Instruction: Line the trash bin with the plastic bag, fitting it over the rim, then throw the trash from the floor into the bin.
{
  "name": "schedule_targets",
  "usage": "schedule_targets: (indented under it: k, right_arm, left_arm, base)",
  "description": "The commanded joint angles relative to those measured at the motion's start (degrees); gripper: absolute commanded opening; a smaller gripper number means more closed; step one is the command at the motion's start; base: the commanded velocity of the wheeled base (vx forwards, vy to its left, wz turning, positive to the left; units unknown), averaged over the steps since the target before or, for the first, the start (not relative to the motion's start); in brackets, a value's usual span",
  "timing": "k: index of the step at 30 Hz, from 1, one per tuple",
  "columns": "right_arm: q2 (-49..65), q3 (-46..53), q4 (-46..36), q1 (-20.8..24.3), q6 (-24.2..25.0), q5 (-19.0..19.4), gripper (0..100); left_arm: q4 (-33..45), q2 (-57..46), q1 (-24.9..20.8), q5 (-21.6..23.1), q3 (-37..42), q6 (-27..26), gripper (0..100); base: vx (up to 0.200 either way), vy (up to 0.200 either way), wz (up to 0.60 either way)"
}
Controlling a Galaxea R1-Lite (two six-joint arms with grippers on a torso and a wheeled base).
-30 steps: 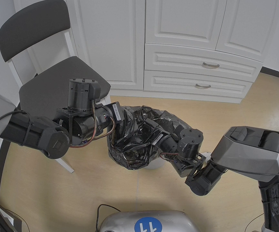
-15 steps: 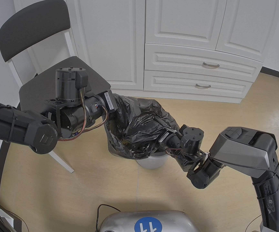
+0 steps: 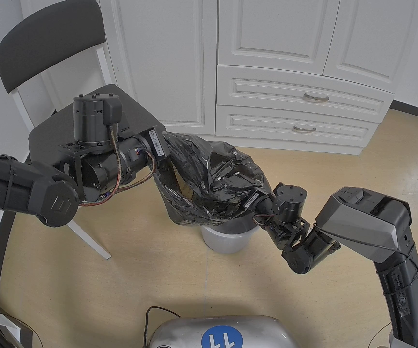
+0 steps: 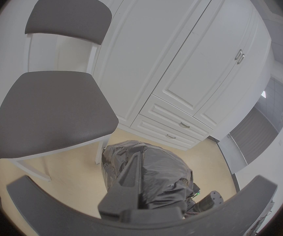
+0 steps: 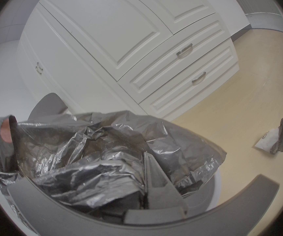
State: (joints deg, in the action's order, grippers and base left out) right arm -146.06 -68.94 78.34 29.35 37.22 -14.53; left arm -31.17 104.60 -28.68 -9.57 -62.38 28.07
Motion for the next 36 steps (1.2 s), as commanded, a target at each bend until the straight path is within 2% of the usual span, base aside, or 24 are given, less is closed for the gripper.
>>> schedule_targets:
  k: [1,3,8,16,22,25,27,28,30,33,36]
  right_arm:
    - [-1.2,-3.5,-2.8,0.5,0.0,-0.1,0]
    - [-1.3,-4.9,-5.6,1.1,0.0,-0.1,0]
    - [-0.5,-3.1,-5.4,3.3,0.0,-0.8,0]
    - [0.6,-1.1,-5.1,4.6,1.6,-1.4,0]
    - [0.3,1.4,-2.7,0.3,2.0,-1.5,0]
    - [0.2,3.5,-0.7,-3.7,2.1,-1.3,0]
    - [0.2,3.6,-0.7,-3.9,2.0,-1.3,0]
    - [-0.8,4.3,-0.5,-7.4,2.1,-0.8,0]
    - [-2.5,4.3,-0.3,-9.9,2.1,-0.7,0]
    - [-4.1,4.1,-0.3,-12.8,2.0,-0.6,0]
    - [-3.6,4.0,-0.3,-15.0,2.0,0.1,0]
  left_arm:
    - [-0.3,-1.1,0.0,-0.2,0.2,0.1,0]
    - [0.3,-3.7,-0.1,-0.1,0.8,0.0,0]
    - [0.5,-9.1,-2.3,0.1,3.1,-0.7,0]
    - [0.4,-9.4,-4.6,0.2,4.2,-1.5,0]
    - [-1.1,-3.9,-7.4,0.2,3.1,-0.7,0]
    - [-3.5,2.3,-9.3,0.2,-0.8,2.8,0]
    - [-3.5,2.6,-9.4,0.2,-1.0,3.0,0]
    - [-4.8,9.9,-10.1,0.2,-6.0,5.2,0]
    - [-5.7,16.6,-9.7,0.0,-11.4,5.4,0]
    - [-3.9,23.0,-8.8,0.0,-19.7,5.6,0]
    - [-1.7,25.6,-9.1,0.1,-24.0,5.6,0]
  base:
    - [0.0,0.0,0.0]
    - [0.0,0.0,0.0]
    - [0.0,0.0,0.0]
    - [0.0,0.0,0.0]
    - [0.0,0.0,0.0]
    - [0.0,0.0,0.0]
    - [0.0,0.0,0.0]
    - [0.0,0.0,0.0]
    - [0.0,0.0,0.0]
    - [0.0,0.0,0.0]
    - [0.0,0.0,0.0]
